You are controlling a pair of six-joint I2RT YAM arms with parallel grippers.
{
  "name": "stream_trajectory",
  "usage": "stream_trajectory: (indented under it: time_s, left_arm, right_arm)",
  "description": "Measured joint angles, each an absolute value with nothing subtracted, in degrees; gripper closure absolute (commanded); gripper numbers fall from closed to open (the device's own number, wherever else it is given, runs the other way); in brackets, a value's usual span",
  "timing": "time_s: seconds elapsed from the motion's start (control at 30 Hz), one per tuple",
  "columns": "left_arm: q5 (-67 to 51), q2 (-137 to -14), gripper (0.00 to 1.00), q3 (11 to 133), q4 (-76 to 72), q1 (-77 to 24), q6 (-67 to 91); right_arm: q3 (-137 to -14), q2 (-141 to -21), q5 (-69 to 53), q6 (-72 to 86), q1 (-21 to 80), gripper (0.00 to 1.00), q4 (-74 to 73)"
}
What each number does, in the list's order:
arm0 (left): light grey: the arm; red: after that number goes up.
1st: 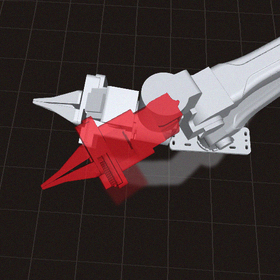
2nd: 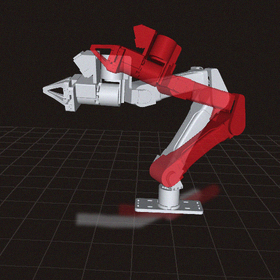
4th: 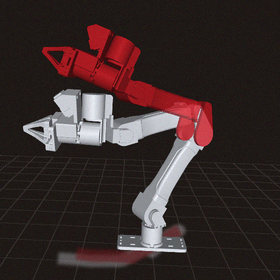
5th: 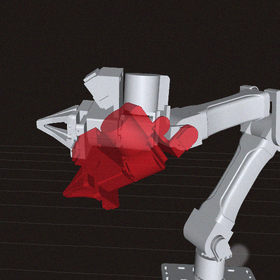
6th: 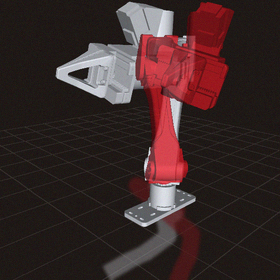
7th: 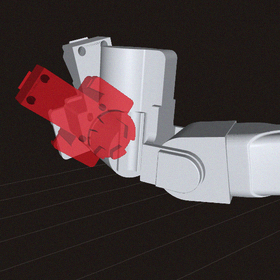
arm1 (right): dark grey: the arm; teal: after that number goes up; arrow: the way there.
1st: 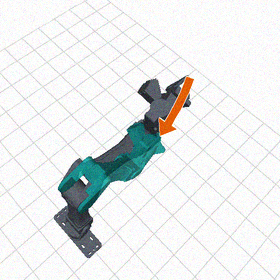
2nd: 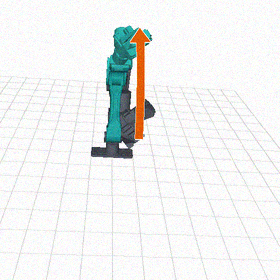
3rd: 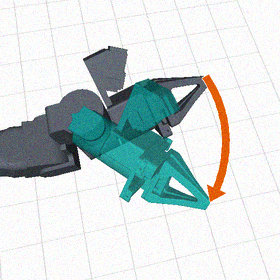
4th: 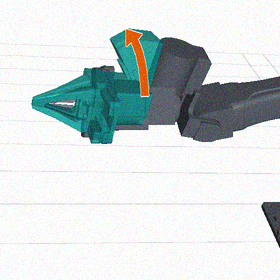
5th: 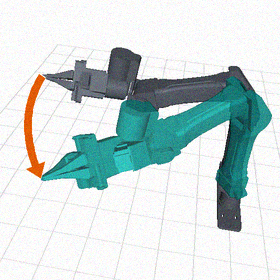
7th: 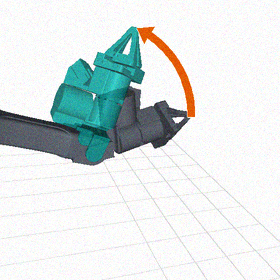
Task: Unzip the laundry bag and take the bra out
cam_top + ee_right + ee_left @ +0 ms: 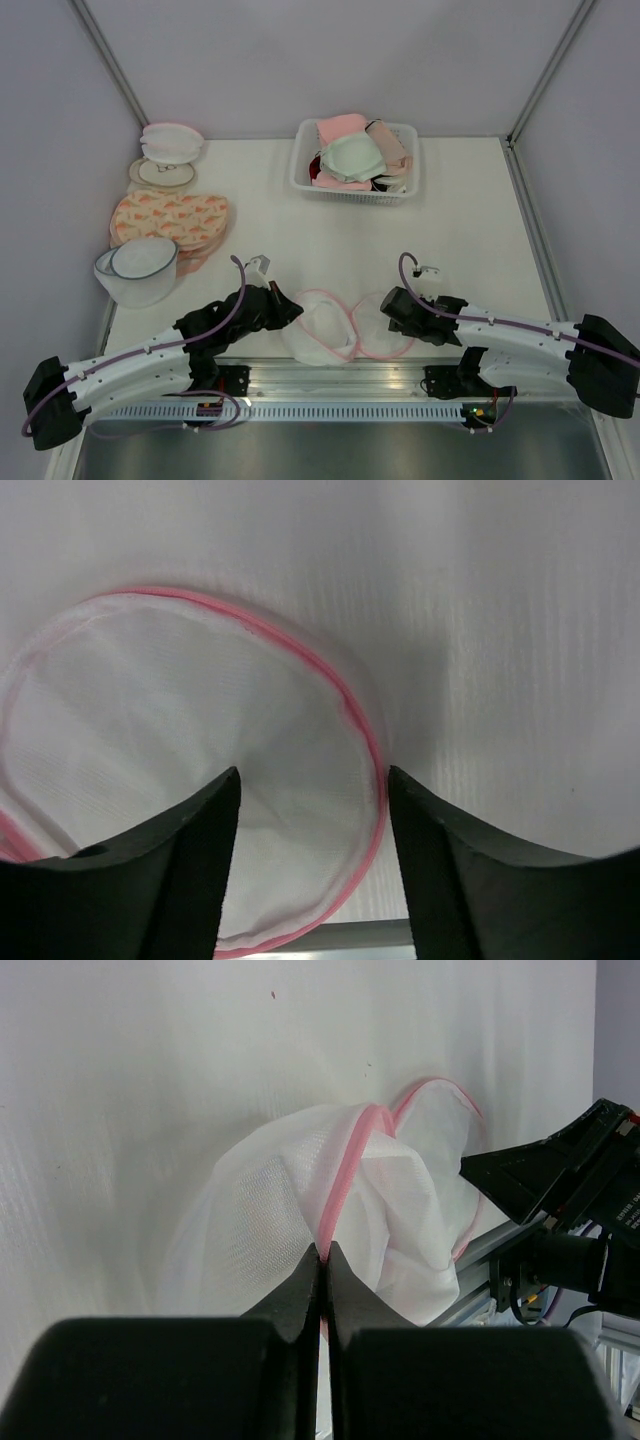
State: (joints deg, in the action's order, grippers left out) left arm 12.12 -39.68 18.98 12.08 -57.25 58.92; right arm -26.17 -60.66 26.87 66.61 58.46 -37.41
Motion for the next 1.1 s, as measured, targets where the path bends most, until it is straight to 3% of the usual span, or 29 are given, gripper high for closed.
stream_trajectory:
  time_s: [0.17, 0.23, 0.3, 0.43, 0.6, 0.63, 0.73, 1.1]
  left_arm:
    - [12.1, -39.68, 0.98, 18.63, 12.05, -57.25, 58.94]
    - [12.05, -39.68, 0.98, 18.46, 12.08, -57.25, 58.94]
    - [12.01, -39.66, 0.98, 18.37, 12.1, -57.25, 58.94]
    - [11.99, -39.59, 0.98, 18.35, 12.08, -57.25, 58.94]
    - [11.99, -39.59, 0.98, 18.35, 12.1, -57.25, 58.92]
    - [11.99, -39.62, 0.98, 18.35, 12.08, -57.25, 58.94]
    - [11.99, -39.75, 0.98, 18.35, 12.08, -57.25, 58.94]
    - [11.97, -39.64, 0.98, 18.35, 12.08, -57.25, 58.94]
  right_arm:
    - [-25.96, -61.28, 27.35, 67.2, 58.78, 0.75, -35.81]
    - [-25.98, -60.73, 28.16, 67.42, 58.78, 0.76, -35.42]
    - [-25.98, -59.53, 28.47, 67.51, 58.78, 0.85, -35.22]
    - [-26.17, -56.93, 29.02, 67.18, 58.78, 0.87, -37.21]
    - [-28.82, -52.42, 30.17, 65.91, 58.78, 0.83, -41.21]
    - [-29.65, -51.9, 30.5, 65.69, 58.78, 0.58, -41.67]
    - [-31.68, -51.86, 31.68, 65.52, 58.78, 0.45, -43.66]
    - [-31.55, -53.36, 39.44, 79.59, 58.92, 0.48, -54.5]
